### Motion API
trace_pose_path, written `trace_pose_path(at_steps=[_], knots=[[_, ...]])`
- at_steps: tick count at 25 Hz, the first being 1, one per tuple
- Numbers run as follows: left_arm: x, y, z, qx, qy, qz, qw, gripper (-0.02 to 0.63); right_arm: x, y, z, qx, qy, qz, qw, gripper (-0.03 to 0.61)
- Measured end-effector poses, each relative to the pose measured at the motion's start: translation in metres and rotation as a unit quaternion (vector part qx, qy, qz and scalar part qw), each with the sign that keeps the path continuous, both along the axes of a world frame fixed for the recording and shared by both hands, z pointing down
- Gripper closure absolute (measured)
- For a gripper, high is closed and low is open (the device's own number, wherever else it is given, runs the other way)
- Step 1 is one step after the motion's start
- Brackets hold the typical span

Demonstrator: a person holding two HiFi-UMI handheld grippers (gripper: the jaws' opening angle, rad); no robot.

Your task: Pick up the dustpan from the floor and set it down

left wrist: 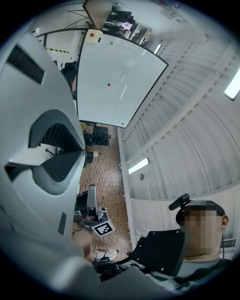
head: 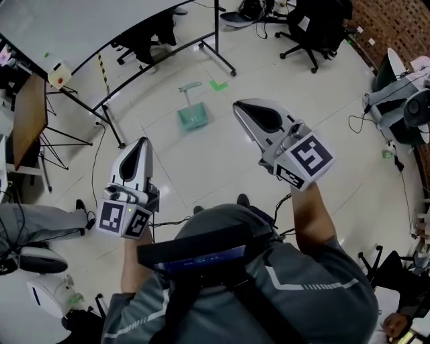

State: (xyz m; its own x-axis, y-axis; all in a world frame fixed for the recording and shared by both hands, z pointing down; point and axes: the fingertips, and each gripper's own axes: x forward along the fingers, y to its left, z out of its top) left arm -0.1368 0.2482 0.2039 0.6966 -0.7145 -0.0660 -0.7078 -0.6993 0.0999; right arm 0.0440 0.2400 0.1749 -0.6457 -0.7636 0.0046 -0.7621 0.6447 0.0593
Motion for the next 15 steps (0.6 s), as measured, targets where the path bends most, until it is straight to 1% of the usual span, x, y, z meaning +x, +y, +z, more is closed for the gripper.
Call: trace_pose_path(at_steps=[5,15], knots=[[0.012,0.009,0.004,-0.005,0.001,-0.003,1.0,0.589,0.013,0.008,0.003,-0.002,-0.005,-0.001,1.0,0.56],[0.015,0.012,0.01,-0.012,0.0,-0.007,0.9999,0.589,0.02,0.009,0.007,-0.002,0.002,0.002,1.0,0.56]])
